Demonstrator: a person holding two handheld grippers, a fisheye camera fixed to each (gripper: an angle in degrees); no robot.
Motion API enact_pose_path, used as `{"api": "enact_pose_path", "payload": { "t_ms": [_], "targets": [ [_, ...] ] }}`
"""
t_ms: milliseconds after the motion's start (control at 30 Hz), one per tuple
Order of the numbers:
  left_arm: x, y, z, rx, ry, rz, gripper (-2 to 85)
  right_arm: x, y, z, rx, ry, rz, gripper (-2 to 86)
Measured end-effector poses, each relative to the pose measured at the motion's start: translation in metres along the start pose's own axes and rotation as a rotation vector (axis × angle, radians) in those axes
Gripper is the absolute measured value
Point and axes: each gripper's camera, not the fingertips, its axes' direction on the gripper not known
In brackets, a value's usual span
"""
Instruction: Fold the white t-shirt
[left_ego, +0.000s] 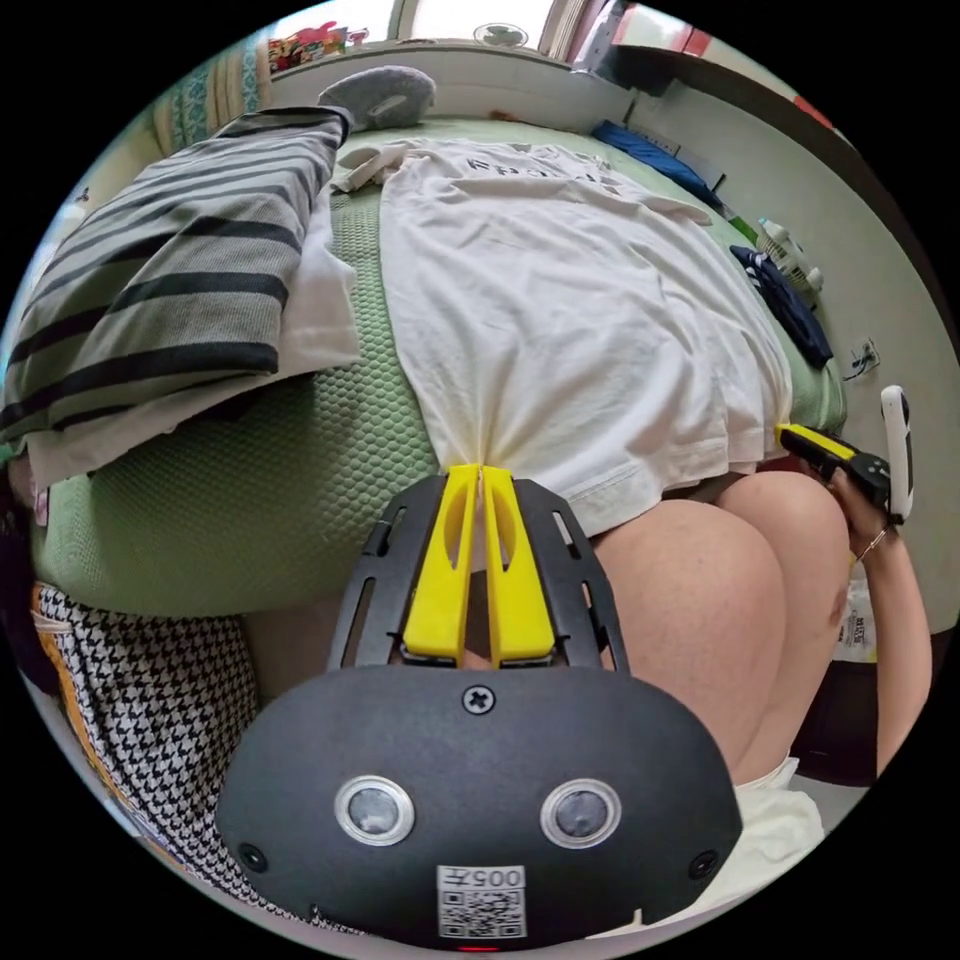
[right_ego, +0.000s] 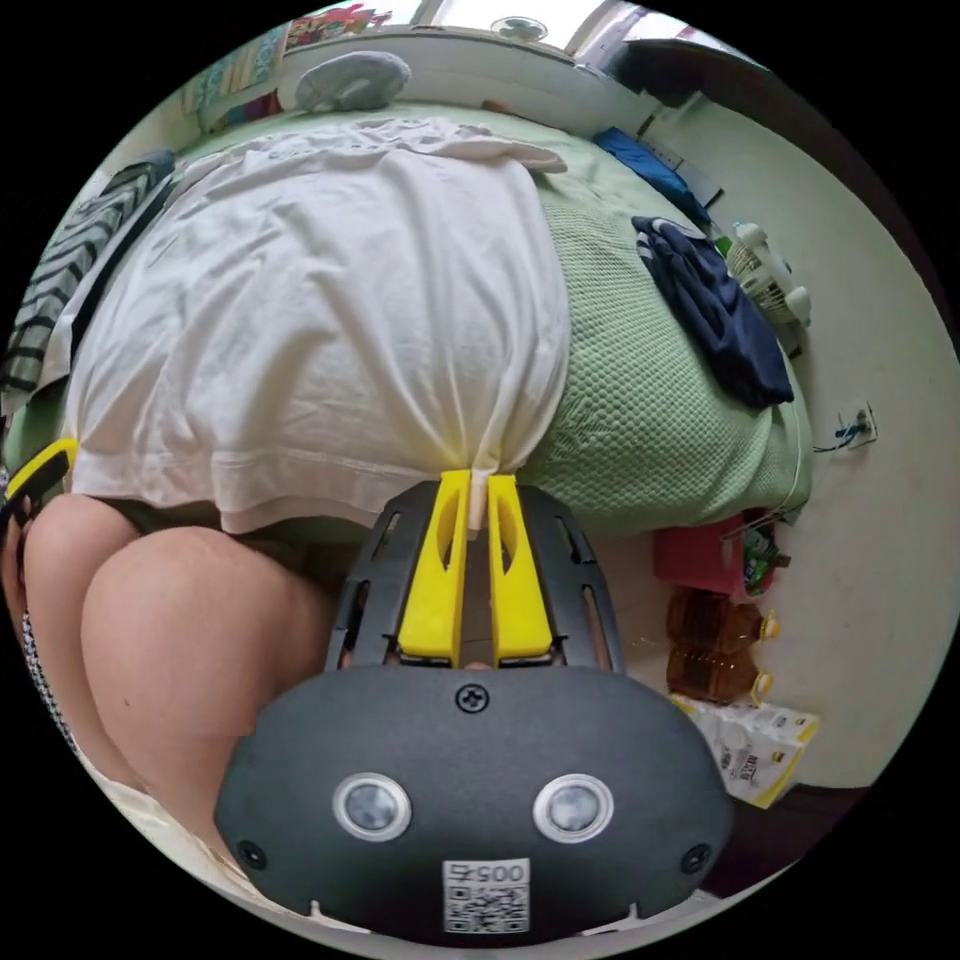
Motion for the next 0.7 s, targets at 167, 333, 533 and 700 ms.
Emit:
{"api": "enact_pose_path", "payload": {
  "t_ms": [167,333,533,700],
  "targets": [
    [-0.016,0.009,0.005,-0.01,0.086,-0.056,0.1,0.002,0.007,0.008,0.006,-0.051,0.011,3.1],
    [-0.019,0.016,0.008,-0.029,0.088,-0.052,0.0,-0.007,0.011,0.015,0.0,-0.019,-0.046,1.2],
    [-0.018,0.021,0.012,-0.051,0.059,-0.037,0.0,-0.016,0.014,0.021,-0.023,0.018,-0.107,-1.2],
    [-0.017,0.026,0.016,-0.063,0.038,-0.022,0.1,-0.024,0.019,0.027,-0.023,0.061,-0.127,-1.4]
  ]
}}
